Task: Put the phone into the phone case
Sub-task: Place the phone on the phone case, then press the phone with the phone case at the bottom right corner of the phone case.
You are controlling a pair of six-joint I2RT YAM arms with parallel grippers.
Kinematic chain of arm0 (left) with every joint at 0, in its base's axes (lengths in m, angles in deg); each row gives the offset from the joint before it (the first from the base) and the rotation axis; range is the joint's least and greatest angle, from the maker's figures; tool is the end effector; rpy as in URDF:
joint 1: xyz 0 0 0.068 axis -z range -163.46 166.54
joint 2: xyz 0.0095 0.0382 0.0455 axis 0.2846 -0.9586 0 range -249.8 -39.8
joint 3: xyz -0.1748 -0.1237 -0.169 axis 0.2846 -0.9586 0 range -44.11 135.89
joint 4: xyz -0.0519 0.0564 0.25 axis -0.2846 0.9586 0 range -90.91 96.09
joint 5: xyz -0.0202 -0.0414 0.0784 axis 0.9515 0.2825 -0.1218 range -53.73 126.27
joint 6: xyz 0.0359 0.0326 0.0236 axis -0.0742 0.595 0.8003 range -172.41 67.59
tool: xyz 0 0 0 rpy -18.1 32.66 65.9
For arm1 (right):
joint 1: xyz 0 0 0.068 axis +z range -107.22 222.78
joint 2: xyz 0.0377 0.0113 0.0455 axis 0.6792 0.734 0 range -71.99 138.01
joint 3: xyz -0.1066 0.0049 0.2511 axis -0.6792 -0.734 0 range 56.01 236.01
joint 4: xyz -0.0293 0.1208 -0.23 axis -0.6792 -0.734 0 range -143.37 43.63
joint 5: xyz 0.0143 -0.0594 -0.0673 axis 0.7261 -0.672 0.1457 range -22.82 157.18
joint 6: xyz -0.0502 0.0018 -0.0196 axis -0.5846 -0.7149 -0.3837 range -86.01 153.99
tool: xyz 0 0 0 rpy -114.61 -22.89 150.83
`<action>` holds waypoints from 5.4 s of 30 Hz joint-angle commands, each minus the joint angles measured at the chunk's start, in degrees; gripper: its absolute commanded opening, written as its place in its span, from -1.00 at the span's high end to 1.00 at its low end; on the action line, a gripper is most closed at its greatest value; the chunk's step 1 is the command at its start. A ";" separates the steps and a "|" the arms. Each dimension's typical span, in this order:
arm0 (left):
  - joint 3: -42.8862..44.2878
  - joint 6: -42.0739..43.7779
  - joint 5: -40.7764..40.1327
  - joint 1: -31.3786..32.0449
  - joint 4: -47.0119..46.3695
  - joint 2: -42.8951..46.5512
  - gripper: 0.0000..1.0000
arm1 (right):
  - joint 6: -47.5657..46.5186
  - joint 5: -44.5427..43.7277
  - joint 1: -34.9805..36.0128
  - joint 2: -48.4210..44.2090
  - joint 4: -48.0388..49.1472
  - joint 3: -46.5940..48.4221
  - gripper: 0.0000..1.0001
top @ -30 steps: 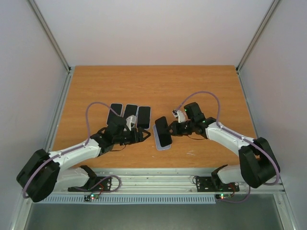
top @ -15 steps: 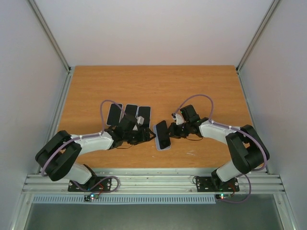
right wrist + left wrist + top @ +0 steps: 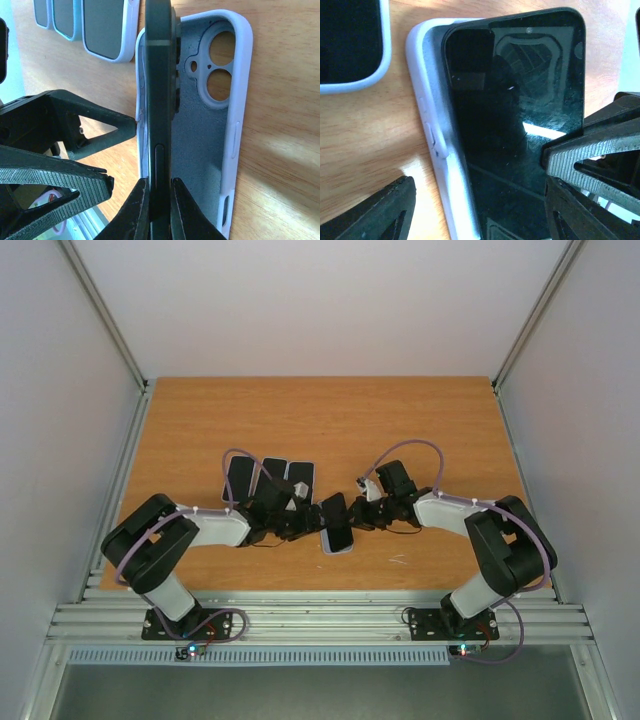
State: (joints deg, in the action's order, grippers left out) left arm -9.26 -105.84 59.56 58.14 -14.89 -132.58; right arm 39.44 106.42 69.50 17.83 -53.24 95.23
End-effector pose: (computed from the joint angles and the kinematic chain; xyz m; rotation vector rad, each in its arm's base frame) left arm 0.2078 -0.2035 0.1273 -0.0415 2.6412 -1.1912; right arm 0.2361 0.1441 0.1407 -0.7390 2.4836 1.0911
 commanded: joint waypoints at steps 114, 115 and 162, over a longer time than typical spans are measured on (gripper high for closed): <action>1.13 1.58 -1.51 10.47 8.93 0.73 0.35 | 4.10 -21.56 16.59 -6.88 -23.73 1.58 0.89; 1.01 1.51 -1.43 10.45 8.72 0.67 0.35 | 4.12 -21.38 16.67 -6.53 -23.33 1.62 0.89; 7.08 7.98 -9.16 9.09 23.89 5.02 0.08 | -7.25 -33.03 15.49 -3.49 -33.76 14.39 0.69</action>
State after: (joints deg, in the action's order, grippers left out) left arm -5.80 -101.54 52.41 68.26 5.11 -128.07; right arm 37.24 72.17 89.15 17.96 -88.94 108.28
